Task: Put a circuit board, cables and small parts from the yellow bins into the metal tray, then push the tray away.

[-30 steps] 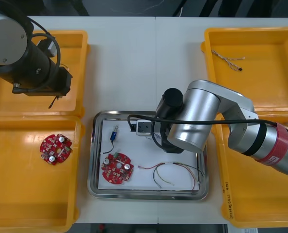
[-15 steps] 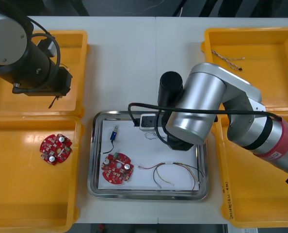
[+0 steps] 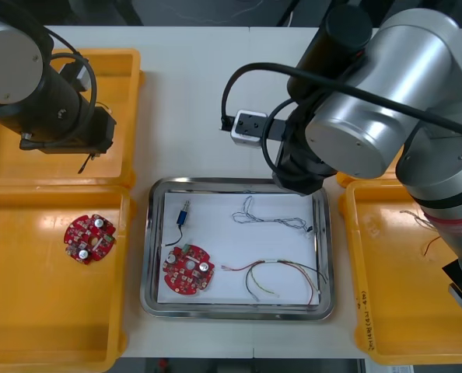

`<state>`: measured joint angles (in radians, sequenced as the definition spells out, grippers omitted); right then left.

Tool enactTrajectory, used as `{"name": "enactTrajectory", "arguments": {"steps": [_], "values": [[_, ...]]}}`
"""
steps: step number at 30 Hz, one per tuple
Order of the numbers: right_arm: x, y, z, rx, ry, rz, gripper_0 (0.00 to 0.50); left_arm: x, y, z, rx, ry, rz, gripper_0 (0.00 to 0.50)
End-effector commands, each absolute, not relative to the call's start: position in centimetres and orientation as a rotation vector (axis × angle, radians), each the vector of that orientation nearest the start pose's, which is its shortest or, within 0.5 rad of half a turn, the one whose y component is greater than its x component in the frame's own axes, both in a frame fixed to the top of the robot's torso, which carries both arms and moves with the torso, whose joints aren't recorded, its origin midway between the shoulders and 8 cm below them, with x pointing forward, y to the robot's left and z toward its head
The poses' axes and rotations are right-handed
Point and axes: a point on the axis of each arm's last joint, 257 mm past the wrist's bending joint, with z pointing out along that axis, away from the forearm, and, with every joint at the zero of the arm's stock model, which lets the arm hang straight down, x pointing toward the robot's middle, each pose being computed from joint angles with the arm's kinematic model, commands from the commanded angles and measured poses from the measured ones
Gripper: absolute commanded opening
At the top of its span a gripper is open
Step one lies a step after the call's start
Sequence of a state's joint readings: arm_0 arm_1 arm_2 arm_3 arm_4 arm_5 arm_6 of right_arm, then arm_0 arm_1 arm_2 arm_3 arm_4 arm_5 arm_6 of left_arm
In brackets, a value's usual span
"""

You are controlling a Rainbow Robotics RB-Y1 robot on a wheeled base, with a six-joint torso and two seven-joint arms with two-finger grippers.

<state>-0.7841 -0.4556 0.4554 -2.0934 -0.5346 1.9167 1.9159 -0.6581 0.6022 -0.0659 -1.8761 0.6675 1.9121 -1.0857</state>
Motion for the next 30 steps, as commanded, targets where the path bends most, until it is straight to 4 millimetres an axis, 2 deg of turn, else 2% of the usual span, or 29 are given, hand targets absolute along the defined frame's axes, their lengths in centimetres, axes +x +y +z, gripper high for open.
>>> {"name": "enactTrajectory", "arguments": {"steps": [1, 8, 12, 14, 16, 19, 25, 30], "values": [[45.6, -10.9, -9.2, -1.368, 2.042, -0.328, 0.5, 48.8, 23.0, -10.7, -0.116, 2.592, -0.163, 0.0], [46.1, -16.1, -7.3, -1.212, 2.104, -0.28, 0.5, 48.6, 21.7, -10.4, -0.09, 2.59, -0.2, 0.0], [46.9, -19.5, -5.7, -1.04, 2.15, -0.282, 0.5, 48.6, 20.3, -10.5, -0.063, 2.595, -0.203, 0.0], [47.0, -20.1, -5.5, -1.005, 2.16, -0.284, 0.5, 48.5, 20.1, -10.6, -0.059, 2.597, -0.203, 0.0], [47.4, -22.4, -5.2, -0.858, 2.206, -0.285, 0.5, 48.4, 18.9, -10.7, -0.038, 2.594, -0.204, 0.0], [47.5, -24.4, -5.1, -0.767, 2.233, -0.298, 0.5, 48.3, 17.5, -10.6, -0.019, 2.592, -0.213, 0.0], [47.0, -29.6, -5.7, -0.573, 2.29, -0.322, 0.5, 47.7, 14.3, -10.8, 0.039, 2.591, -0.226, 0.0], [46.2, -32.4, -6.6, -0.368, 2.344, -0.267, 0.5, 47.1, 11.7, -11.1, 0.089, 2.588, -0.229, 0.0]]}}
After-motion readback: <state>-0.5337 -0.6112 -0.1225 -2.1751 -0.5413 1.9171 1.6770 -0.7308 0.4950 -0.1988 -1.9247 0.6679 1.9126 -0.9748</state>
